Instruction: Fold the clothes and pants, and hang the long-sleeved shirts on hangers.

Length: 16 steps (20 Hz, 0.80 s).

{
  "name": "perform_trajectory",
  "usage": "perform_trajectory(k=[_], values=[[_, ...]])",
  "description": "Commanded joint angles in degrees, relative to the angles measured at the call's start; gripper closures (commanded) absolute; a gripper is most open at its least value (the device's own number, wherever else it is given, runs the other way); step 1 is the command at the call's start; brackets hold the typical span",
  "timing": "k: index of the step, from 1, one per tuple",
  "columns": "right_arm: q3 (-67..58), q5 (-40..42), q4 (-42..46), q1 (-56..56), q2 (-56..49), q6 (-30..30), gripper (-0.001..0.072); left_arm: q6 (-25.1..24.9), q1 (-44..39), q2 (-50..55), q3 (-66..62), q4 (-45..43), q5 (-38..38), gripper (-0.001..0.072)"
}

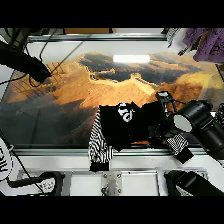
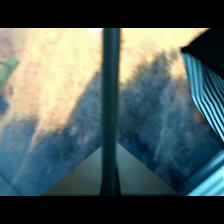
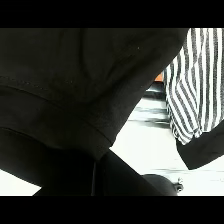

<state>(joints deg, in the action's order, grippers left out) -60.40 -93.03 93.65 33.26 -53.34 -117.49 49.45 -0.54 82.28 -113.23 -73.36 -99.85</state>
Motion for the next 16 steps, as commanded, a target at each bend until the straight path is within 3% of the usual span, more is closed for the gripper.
perform_trajectory(k=[1, 3, 6, 9, 16], values=[[0.0, 0.0, 0.0, 0.0, 0.0, 0.0, 0.0695, -14.6, -2.5, 0.5, 2.9, 6.8, -5.2, 0.0688], [0.0, 0.0, 0.0, 0.0, 0.0, 0.0, 0.0695, -21.7, -2.4, -0.4, 8.9, 11.6, -5.1, 0.0689], [0.0, 0.0, 0.0, 0.0, 0.0, 0.0, 0.0695, -23.9, -2.1, -2.0, 18.2, 11.5, -5.1, 0.0689], [0.0, 0.0, 0.0, 0.0, 0.0, 0.0, 0.0695, -30.7, -2.0, -4.9, 27.2, 11.5, -4.9, 0.0689], [0.0, -0.2, -1.6, 0.0, 0.1, 0.4, 0.0694, -33.7, -2.0, -13.2, 42.3, 11.6, -3.0, 0.0689]])
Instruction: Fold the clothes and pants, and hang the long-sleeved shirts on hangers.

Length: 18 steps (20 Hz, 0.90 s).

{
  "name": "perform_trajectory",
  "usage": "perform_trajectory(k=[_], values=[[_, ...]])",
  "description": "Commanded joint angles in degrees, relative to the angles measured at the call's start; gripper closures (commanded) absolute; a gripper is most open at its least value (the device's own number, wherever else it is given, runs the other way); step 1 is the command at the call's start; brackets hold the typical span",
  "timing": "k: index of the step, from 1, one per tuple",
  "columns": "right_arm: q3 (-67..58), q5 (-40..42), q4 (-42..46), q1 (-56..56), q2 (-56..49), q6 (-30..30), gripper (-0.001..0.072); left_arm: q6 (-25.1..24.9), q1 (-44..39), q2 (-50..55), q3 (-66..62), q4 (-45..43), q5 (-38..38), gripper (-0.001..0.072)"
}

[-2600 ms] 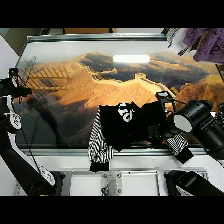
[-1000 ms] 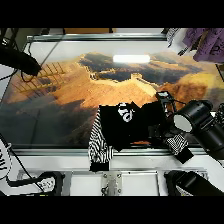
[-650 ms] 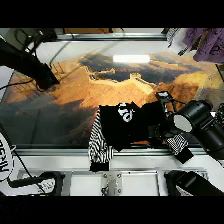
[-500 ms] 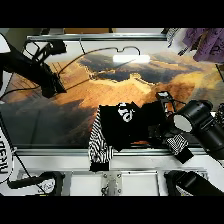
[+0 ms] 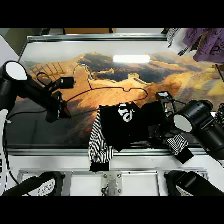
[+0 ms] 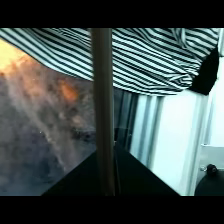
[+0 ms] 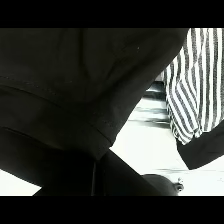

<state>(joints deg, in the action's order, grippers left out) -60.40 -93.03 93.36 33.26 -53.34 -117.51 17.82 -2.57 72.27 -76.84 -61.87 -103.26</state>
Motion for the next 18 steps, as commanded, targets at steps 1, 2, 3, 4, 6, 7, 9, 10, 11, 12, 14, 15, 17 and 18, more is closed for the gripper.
perform_trajectory(k=[1, 2, 3, 4, 6, 7, 9, 10, 11, 12, 14, 15, 17, 18], values=[[-0.3, -0.2, -1.0, 0.0, 0.1, 2.4, 0.0694, -2.1, 0.0, -4.3, 7.6, 0.1, 0.4, 0.0689], [-1.1, -0.3, -1.0, -0.5, 0.0, 3.3, 0.0694, -2.1, 0.0, -5.7, 9.6, 0.2, 0.5, 0.0689], [-2.2, -0.5, -1.0, -1.0, 0.0, 3.3, 0.0695, -2.1, 0.0, -7.0, 11.5, 0.1, 0.5, 0.0689], [-3.8, -0.5, -1.0, -1.9, 0.0, 3.3, 0.0695, -2.1, 0.0, -8.3, 13.2, 0.1, 0.5, 0.0689], [-6.8, -0.5, -1.0, -3.3, 0.0, 3.2, 0.0695, -2.3, 0.0, -11.0, 16.9, 0.1, 1.4, 0.0689], [-8.0, -0.5, -1.0, -4.0, 0.0, 2.7, 0.0695, -2.6, 0.0, -12.4, 18.8, 0.2, 2.1, 0.0689], [-9.7, -0.5, -1.0, -4.4, 0.0, 2.1, 0.0695, -2.9, -0.1, -15.0, 22.4, 0.4, 3.9, 0.0689], [-10.1, -0.5, -1.0, -4.4, 0.0, 2.1, 0.0695, -2.9, -0.4, -15.9, 23.8, 0.6, 4.6, 0.0690], [-10.1, -0.6, -1.0, -4.4, 0.0, 2.2, 0.0695, -2.9, -1.3, -16.8, 25.2, 0.5, 5.7, 0.0689], [-10.1, -1.1, -1.0, -4.4, 0.0, 2.1, 0.0695, -2.9, -2.3, -17.5, 26.6, 0.5, 6.7, 0.0690], [-10.1, -2.0, -1.0, -4.4, 0.0, 2.1, 0.0695, -2.8, -5.6, -18.0, 28.4, 0.5, 9.4, 0.0689], [-10.1, -2.0, -1.0, -4.4, 0.0, 2.2, 0.0695, -2.2, -6.9, -17.9, 28.5, 0.5, 11.4, 0.0689], [-10.1, -2.0, -1.0, -4.3, 0.0, 2.2, 0.0695, 1.4, -9.0, -16.7, 27.2, 0.5, 15.8, 0.0689], [-10.1, -2.0, -1.0, -4.3, 0.0, 2.1, 0.0695, 2.8, -9.7, -15.8, 25.9, 0.5, 17.2, 0.0690]])
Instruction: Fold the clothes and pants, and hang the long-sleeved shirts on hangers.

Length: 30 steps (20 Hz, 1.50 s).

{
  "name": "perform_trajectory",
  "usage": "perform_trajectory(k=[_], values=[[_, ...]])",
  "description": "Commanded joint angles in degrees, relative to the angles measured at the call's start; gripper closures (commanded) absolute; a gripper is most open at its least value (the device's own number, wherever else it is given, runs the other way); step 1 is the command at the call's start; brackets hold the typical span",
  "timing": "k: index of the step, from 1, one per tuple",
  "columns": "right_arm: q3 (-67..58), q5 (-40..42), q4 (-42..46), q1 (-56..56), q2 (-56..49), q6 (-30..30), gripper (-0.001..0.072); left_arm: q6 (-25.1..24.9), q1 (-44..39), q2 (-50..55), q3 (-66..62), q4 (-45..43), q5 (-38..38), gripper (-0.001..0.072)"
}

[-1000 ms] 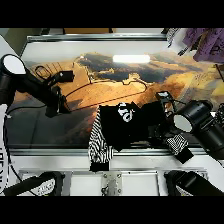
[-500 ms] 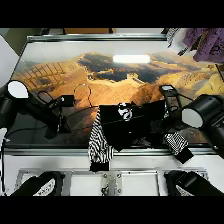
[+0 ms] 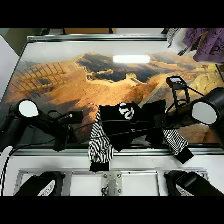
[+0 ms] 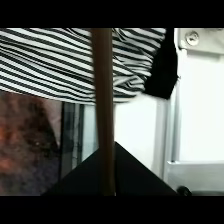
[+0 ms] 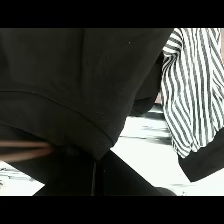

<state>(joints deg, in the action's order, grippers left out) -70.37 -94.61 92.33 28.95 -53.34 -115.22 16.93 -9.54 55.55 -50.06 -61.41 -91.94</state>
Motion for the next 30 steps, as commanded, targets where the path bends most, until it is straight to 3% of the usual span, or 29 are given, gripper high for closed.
perform_trajectory(k=[1, 6, 10, 20, 30], values=[[-0.2, -0.4, 0.0, 0.0, 0.0, -0.1, 0.0695, 4.3, -3.1, 2.1, -2.1, 0.1, 6.3, 0.0689], [-0.2, -0.4, 0.0, 0.0, 0.1, -0.1, 0.0695, 4.5, -7.2, 8.6, -5.3, 0.0, 4.1, 0.0690], [-2.1, -3.5, 0.0, -0.1, -0.4, -0.1, 0.0696, 9.7, -9.7, 10.6, -5.3, 0.1, 11.9, 0.0690], [-9.4, -8.5, 1.6, -0.1, -4.0, 1.4, 0.0696, 9.9, -9.1, 10.5, -5.3, 4.6, 16.0, 0.0690], [-9.5, -1.3, 1.9, 0.1, -5.7, 1.5, 0.0696, 8.8, -11.3, 10.4, -5.3, 4.5, 15.7, 0.0689]])
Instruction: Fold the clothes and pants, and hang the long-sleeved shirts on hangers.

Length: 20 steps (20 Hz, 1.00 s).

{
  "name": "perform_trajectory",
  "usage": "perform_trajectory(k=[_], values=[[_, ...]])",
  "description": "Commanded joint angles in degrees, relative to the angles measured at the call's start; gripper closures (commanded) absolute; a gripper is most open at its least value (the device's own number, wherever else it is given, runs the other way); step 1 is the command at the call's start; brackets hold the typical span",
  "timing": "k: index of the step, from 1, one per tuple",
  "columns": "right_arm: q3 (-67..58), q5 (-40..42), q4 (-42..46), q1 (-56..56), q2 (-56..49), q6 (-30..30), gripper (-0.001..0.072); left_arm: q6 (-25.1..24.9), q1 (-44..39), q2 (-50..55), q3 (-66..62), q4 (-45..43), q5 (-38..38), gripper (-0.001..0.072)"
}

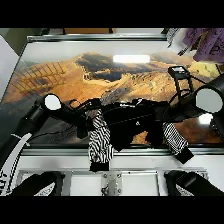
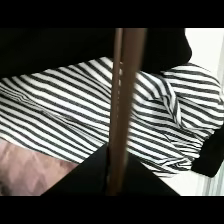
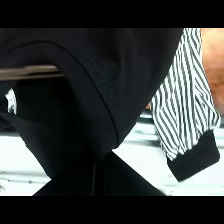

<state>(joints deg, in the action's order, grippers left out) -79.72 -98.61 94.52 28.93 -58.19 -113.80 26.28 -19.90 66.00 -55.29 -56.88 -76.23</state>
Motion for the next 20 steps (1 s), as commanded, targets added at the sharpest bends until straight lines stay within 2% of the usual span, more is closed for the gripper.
perform_trajectory(k=[1, 5, 8, 15, 20], values=[[-0.1, 3.9, -1.0, 0.2, -1.2, 0.7, 0.0696, -0.6, -1.0, 0.0, -0.1, 0.0, 0.0, 0.0689], [-3.7, 5.7, -1.3, 0.2, -2.8, 2.1, 0.0696, -1.1, -1.0, 0.0, -0.1, 0.0, -0.1, 0.0689], [-8.2, 5.6, -5.0, 0.5, -4.9, 4.6, 0.0697, -3.7, -1.0, 0.0, -0.1, 0.1, 0.0, 0.0689], [-15.5, 6.7, -7.6, 8.7, -12.5, 8.2, 0.0697, -4.9, -1.0, 0.0, 0.0, 0.1, -0.1, 0.0689], [-21.4, 10.1, -7.8, 14.0, -18.4, 8.2, 0.0697, -4.9, -1.0, 0.0, -0.1, 0.1, -0.1, 0.0689]])
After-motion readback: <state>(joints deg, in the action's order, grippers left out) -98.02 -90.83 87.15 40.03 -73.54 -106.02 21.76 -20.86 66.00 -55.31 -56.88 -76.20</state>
